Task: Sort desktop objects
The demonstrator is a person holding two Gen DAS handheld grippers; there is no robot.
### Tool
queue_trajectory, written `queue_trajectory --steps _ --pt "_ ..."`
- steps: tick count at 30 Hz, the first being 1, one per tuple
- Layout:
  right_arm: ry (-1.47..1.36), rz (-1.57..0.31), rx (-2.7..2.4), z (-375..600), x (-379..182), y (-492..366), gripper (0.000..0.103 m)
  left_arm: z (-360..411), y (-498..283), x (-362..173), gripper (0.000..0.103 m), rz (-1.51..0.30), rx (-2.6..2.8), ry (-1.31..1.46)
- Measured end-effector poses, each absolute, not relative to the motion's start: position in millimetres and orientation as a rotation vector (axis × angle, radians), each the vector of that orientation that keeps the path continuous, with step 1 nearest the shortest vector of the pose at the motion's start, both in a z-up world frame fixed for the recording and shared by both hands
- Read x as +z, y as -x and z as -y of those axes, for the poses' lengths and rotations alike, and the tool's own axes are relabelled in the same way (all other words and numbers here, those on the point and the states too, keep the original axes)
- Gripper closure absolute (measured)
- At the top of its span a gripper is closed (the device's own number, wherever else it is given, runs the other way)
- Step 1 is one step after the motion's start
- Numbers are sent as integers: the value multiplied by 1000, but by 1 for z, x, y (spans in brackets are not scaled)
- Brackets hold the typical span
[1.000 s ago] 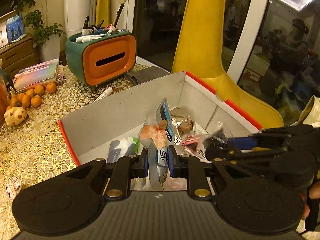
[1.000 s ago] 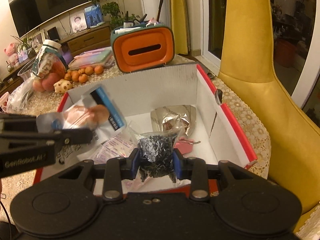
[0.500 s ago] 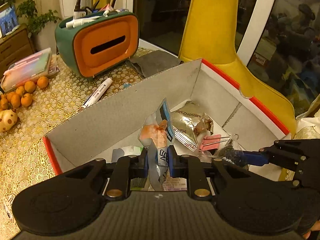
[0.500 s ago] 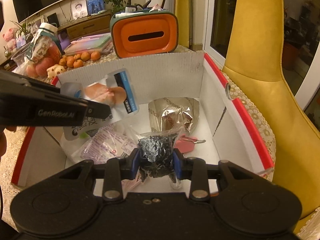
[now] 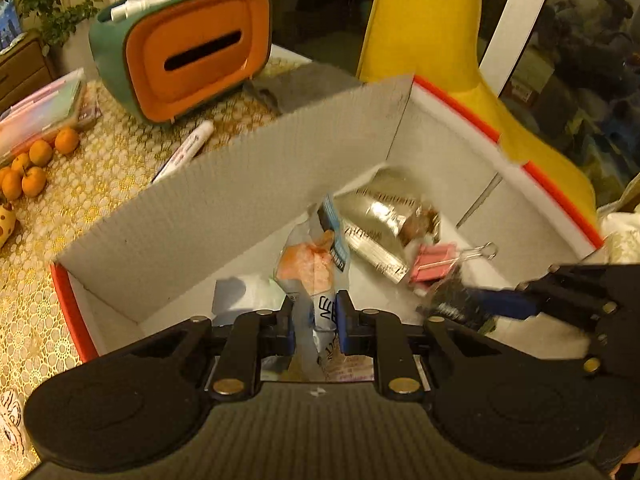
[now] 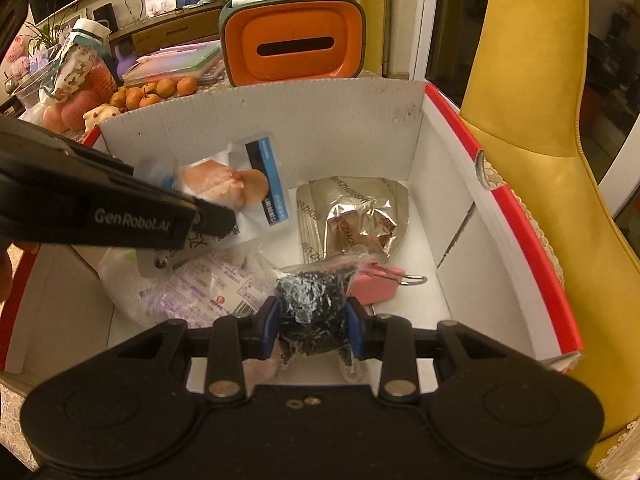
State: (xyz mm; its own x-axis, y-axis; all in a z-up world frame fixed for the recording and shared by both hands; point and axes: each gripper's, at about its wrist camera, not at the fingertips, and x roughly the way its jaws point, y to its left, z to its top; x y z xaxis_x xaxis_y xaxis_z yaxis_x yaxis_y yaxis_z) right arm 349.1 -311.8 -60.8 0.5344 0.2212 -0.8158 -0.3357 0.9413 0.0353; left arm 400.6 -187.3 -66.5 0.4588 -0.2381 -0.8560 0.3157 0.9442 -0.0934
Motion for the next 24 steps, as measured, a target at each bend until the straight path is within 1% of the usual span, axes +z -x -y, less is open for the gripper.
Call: queue_trajectory --steps 6,13,15,17,20,24 --pt "132 -955 334 313 -61 -350 66 182 -397 -67 86 -1026 -341 -60" --pt "112 -937 338 318 -55 -347 59 175 -388 -63 84 -1004 -331 -26" --pt "103 -926 345 320 -52 -344 54 174 -385 -61 83 -996 -334 -30" --pt "80 -905 363 322 -49 -341 39 172 -382 -60 83 -993 -338 -23" --pt "69 -884 379 324 -43 -336 34 167 -378 -55 83 -984 -339 1" --pt "61 -872 379 326 -38 -331 32 162 -372 -50 82 -974 -347 20"
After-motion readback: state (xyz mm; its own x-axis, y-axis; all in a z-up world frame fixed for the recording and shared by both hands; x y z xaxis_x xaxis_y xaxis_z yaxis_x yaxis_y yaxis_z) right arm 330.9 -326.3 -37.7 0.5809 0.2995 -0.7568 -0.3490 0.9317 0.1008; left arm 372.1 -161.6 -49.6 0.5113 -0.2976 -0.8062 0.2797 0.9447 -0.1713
